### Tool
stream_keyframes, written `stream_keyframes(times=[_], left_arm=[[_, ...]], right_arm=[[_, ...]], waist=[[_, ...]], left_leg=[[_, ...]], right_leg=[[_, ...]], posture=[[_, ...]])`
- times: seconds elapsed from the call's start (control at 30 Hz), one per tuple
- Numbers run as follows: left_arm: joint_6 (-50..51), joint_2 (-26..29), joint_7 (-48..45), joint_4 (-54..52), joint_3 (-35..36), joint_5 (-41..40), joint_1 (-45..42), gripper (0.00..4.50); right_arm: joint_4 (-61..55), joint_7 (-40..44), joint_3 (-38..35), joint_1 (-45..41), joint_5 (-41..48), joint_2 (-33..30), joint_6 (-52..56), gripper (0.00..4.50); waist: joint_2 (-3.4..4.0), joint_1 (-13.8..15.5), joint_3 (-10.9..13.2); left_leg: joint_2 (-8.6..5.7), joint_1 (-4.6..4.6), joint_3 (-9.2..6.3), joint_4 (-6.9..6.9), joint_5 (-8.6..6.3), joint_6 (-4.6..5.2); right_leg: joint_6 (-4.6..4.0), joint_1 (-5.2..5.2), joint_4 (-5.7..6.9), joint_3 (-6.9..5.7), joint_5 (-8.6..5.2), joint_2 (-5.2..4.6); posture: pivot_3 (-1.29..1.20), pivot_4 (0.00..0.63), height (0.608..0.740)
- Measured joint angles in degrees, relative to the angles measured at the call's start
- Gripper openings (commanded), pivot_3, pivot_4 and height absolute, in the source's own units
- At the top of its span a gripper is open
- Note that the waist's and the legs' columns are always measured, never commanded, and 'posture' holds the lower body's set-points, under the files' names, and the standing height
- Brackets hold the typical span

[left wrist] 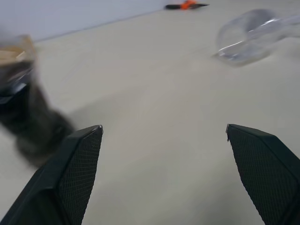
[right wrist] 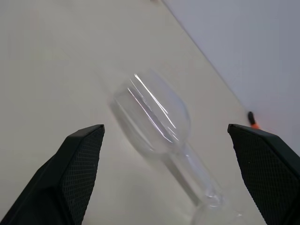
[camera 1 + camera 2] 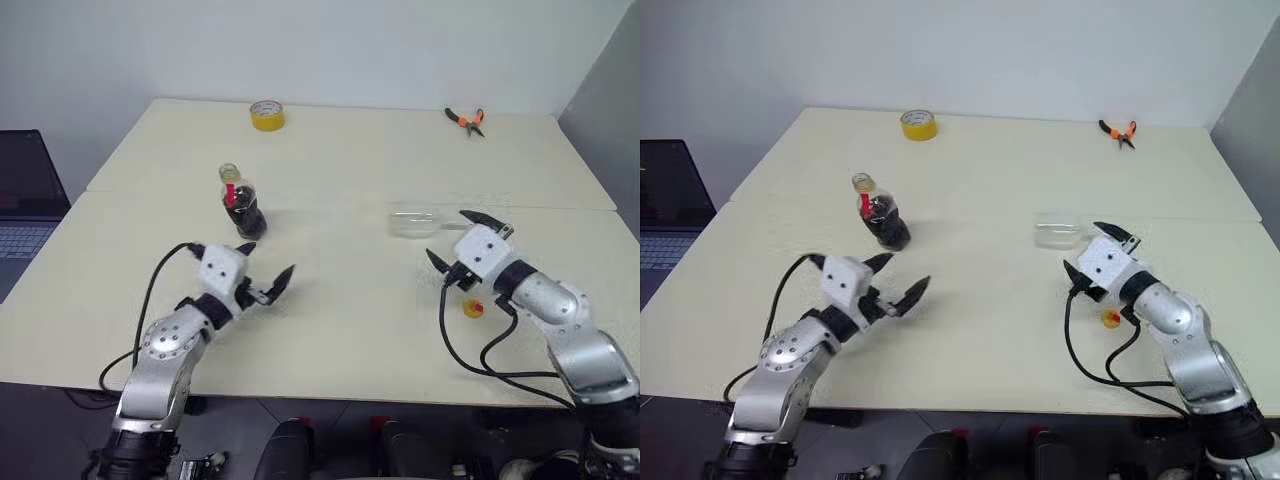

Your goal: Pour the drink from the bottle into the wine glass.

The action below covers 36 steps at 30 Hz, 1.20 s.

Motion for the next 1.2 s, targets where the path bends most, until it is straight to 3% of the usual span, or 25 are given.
stream_keyframes(times=[0.3, 0.73, 0.87, 1.13, 1.2], left_arm=[[0.81, 1.28, -8.15, 3.33, -3.21, -0.7, -9.51, 4.46], [-5.7, -0.32, -15.02, 12.94, -4.91, -0.37, -12.84, 4.46], [-5.97, -0.75, -14.97, 12.97, -5.06, -0.24, -13.29, 4.5], [-5.26, -1.15, -13.87, 12.73, -5.3, -0.25, -13.28, 4.5], [-5.05, -1.14, -13.75, 12.54, -5.29, -0.27, -13.27, 4.5]], right_arm=[[19.6, -9.6, 9.18, -9.97, -22.24, -1.59, -8.13, 4.5], [52.31, -20.98, 15.02, -26.11, -31.05, 5.94, -15.86, 4.5], [57.44, -22.25, 15.32, -28.5, -31.18, 6.89, -17.55, 3.56], [55.67, -22.41, 14.3, -27.23, -29.1, 7.55, -17.04, 0.59], [54.74, -22.41, 13.99, -26.52, -28.89, 7.54, -16.66, 0.12]], waist=[[0.0, -0.35, 0.0], [0.0, -0.98, 0.0], [0.0, -1.26, 0.0], [0.01, -1.47, 0.0], [0.01, -1.47, 0.01]], left_leg=[[0.01, 0.01, 0.17, 0.0, 0.09, -0.16], [0.01, -0.02, 0.21, 0.03, 0.1, -0.16], [0.02, -0.02, 0.19, 0.02, 0.1, -0.16], [0.03, -0.02, 0.19, 0.01, 0.06, -0.09], [0.03, -0.04, 0.19, 0.02, 0.06, -0.09]], right_leg=[[0.0, -0.06, 0.0, 0.13, 0.0, 0.01], [-0.01, -0.07, 0.0, 0.15, 0.0, 0.0], [-0.01, -0.07, 0.01, 0.15, 0.0, 0.0], [-0.01, -0.08, 0.05, 0.15, 0.01, 0.0], [-0.01, -0.09, 0.04, 0.15, 0.0, 0.0]], posture=[[0.0, 0.15, 0.74], [0.0, 0.15, 0.74], [0.0, 0.15, 0.74], [0.0, 0.15, 0.74], [0.0, 0.15, 0.74]])
